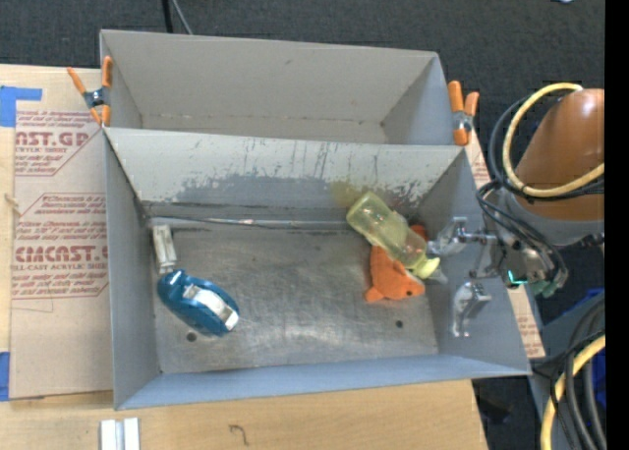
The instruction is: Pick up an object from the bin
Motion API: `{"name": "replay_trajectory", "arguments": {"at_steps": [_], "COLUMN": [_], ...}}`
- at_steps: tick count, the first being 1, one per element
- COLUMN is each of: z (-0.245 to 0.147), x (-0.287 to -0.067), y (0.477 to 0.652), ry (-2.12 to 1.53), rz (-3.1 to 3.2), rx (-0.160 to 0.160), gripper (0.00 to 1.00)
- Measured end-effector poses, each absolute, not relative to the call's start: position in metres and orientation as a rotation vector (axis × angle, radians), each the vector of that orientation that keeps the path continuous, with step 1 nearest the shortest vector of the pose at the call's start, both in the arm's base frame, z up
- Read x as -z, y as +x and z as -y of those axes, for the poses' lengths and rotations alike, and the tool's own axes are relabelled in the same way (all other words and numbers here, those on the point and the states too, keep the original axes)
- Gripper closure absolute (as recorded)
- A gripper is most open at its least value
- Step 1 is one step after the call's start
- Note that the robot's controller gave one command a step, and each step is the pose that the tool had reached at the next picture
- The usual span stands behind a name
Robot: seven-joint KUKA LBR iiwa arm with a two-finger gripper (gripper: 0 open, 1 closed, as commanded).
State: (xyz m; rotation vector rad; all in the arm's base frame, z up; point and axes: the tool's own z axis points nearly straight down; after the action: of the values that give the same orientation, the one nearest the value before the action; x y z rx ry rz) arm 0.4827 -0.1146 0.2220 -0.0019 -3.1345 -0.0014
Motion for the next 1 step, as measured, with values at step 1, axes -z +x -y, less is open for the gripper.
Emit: {"name": "replay_trajectory", "arguments": {"at_steps": [1], "z": [0.114], "x": [-0.2262], "y": [0.4845], "ry": [0.001], "rz": [3.143], "rx": [-0.001], "gripper": [0.0]}}
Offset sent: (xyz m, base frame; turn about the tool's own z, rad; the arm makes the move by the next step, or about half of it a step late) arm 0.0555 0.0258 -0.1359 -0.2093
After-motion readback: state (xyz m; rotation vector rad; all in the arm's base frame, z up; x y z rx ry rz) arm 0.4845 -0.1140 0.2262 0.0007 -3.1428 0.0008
